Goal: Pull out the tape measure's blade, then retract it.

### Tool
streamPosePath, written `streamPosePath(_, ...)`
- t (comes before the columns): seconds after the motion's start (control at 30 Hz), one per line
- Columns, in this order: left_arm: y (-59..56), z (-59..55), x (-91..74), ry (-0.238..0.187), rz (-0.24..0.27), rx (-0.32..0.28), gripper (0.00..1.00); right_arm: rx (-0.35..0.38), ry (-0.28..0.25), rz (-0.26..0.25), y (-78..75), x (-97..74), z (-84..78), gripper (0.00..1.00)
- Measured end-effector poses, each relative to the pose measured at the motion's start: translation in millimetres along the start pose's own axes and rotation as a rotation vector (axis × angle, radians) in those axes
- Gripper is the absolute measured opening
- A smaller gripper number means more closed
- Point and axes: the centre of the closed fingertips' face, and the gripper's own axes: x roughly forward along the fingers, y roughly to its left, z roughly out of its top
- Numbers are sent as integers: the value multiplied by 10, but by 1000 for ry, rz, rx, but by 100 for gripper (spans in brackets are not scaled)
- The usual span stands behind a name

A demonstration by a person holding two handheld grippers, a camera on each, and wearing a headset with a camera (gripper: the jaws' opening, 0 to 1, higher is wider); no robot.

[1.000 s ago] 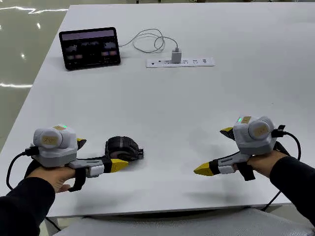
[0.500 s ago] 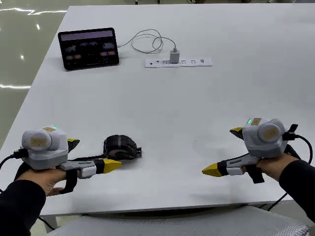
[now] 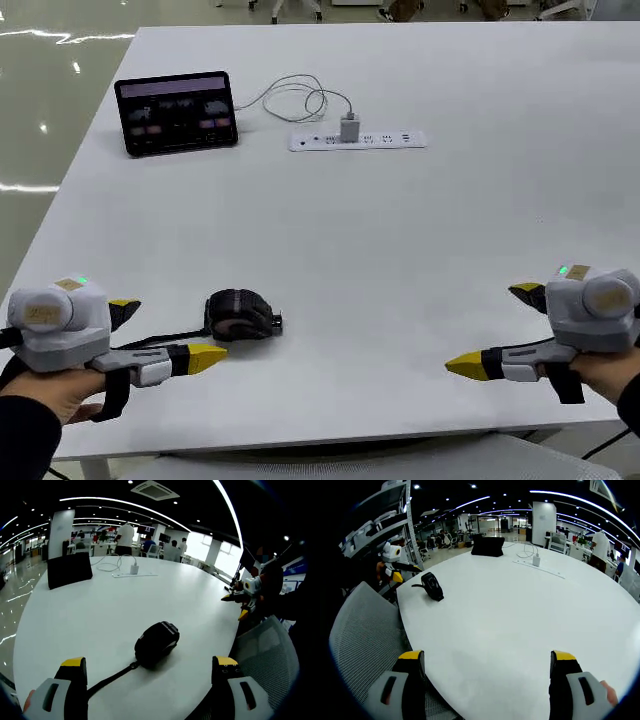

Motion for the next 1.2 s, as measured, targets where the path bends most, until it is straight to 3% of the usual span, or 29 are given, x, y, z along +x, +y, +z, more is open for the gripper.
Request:
streamPosePath(0.23,104,4,-92,-9,25,6,100,20,3,-31,-77,-219,-125,100)
streamPosePath(0.4,57,-62,-131,11,14,22,100,32,4,-39,-92,-306,-182,100)
streamPosePath(0.6,17,-159,-181,45,-5,-5,100,32,3,-45,-88,-337,-193,100)
streamPosePath(0.73,31,-173,-206,53,0,18,100,29,5,-44,-66,-325,-208,100)
streamPosePath(1.2,68,-167,-234,46,7,15,100,33,5,-49,-106,-356,-224,100)
